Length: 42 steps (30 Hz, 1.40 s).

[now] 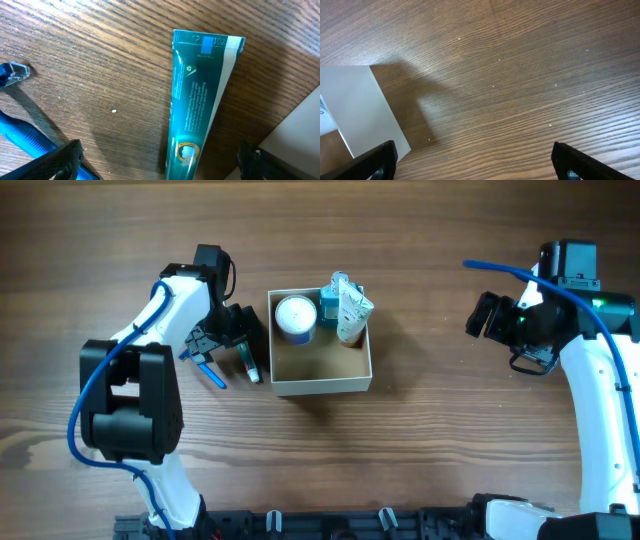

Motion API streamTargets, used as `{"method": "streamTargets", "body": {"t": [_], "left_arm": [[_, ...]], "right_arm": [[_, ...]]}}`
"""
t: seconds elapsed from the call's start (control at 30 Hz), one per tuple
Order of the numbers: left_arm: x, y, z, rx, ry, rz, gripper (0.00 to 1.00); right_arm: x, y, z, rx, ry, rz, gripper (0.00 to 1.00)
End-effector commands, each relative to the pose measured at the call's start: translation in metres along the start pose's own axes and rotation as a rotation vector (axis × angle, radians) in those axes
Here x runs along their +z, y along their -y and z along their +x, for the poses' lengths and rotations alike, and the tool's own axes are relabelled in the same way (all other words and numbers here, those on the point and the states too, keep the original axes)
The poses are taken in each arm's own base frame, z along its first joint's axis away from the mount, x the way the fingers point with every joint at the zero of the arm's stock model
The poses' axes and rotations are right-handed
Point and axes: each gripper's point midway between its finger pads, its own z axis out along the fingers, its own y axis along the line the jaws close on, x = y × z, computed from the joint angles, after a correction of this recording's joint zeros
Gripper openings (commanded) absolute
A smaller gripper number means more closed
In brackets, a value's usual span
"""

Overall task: Pack container
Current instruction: 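Reach the left gripper to the teal toothpaste tube and grasp it, then carry the toothpaste into the box and release it with the left gripper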

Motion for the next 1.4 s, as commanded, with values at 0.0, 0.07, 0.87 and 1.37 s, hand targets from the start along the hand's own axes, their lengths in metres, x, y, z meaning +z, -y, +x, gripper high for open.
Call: {"method": "streamTargets", "body": {"t": [0.0, 0.07, 0.87, 1.37], "left_arm": [[0.018, 0.001, 0.005, -0.006, -0.041, -0.025, 1.0], [0.023, 0.003, 0.008, 0.002, -0.052, -0.034, 1.0], [-0.014, 0.008, 0.01, 0.029, 0.013, -0.012, 0.04], [-0.195, 0.124, 0.13, 1.5, 0.628, 0.104, 0.04]], "right_arm": [[0.001, 0.003, -0.001, -0.017, 0.004, 0.013, 1.0], [0.001, 0.003, -0.001, -0.018, 0.004, 0.013, 1.0], [0.001, 0.003, -0.001, -0.018, 0.004, 0.014, 1.0], [0.001, 0.003, -0.002, -0.022, 0.006, 0.013, 1.0]]}}
